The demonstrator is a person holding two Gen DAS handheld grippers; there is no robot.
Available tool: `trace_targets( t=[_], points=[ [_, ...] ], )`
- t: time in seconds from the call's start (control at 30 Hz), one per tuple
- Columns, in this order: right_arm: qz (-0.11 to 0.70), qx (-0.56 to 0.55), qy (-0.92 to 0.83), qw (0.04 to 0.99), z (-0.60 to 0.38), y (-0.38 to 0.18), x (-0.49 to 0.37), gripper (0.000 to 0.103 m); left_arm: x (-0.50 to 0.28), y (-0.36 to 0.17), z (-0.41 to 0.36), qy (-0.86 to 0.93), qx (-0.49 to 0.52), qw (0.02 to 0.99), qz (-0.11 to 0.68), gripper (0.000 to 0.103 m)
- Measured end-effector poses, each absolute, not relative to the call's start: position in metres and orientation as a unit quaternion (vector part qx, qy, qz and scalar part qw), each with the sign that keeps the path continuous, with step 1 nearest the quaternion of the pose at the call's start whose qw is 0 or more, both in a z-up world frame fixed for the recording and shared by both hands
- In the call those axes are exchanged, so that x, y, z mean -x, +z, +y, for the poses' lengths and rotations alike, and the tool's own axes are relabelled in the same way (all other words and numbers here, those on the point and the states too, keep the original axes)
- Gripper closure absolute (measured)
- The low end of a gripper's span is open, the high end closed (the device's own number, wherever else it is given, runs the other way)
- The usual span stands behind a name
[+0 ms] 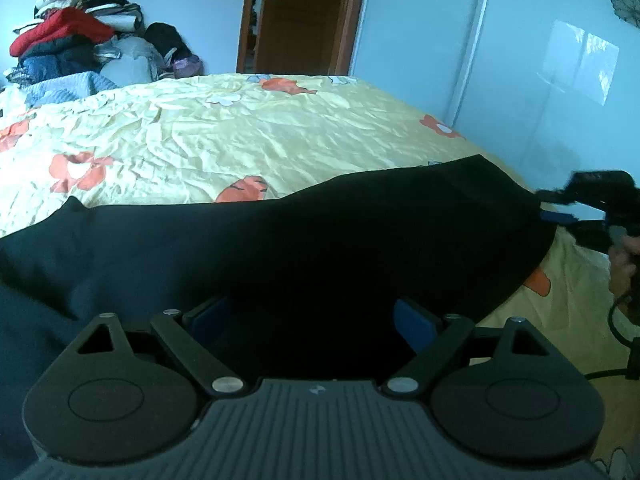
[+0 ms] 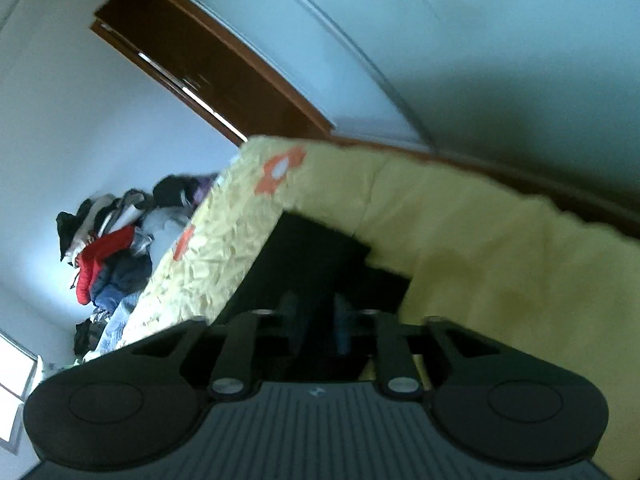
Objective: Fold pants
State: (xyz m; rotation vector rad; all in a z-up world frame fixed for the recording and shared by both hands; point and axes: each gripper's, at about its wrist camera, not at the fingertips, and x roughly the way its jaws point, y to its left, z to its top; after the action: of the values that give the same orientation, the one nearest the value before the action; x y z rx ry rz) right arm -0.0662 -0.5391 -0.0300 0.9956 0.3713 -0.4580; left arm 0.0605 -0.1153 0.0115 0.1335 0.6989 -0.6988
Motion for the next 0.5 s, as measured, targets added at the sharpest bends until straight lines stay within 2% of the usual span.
trace_targets(
  t=[0.13, 0.23, 0.27, 0.3, 0.33, 0.5],
  points=[
    [0.170, -0.485, -0.219, 0.830, -0.537, -0.036, 0.051, 0.060, -0.054, 0.011, -0.123, -0.343, -0.091, 0.879, 0.319, 0.012],
    [0.143, -0.498, -0.212, 0.829, -0.542, -0.044, 0.042, 0.060, -0.050, 0.009, -0.134, -0.363, -0.110, 0.870, 0.315, 0.012],
    [0.135, -0.499, -0.212, 0.829, -0.544, -0.046, 0.039, 0.065, -0.048, 0.008, -0.138, -0.370, -0.118, 0.867, 0.312, 0.012],
    [0.132, -0.498, -0.214, 0.830, -0.545, -0.047, 0.038, 0.088, -0.045, 0.007, -0.142, -0.372, -0.129, 0.867, 0.305, 0.012],
    [0.134, -0.493, -0.219, 0.831, -0.546, -0.047, 0.037, 0.098, -0.042, 0.006, -0.147, -0.369, -0.147, 0.868, 0.297, 0.013],
    [0.098, -0.482, -0.224, 0.841, -0.541, -0.035, 0.067, 0.100, -0.036, 0.004, -0.151, -0.384, -0.168, 0.861, 0.287, 0.023]
  ],
)
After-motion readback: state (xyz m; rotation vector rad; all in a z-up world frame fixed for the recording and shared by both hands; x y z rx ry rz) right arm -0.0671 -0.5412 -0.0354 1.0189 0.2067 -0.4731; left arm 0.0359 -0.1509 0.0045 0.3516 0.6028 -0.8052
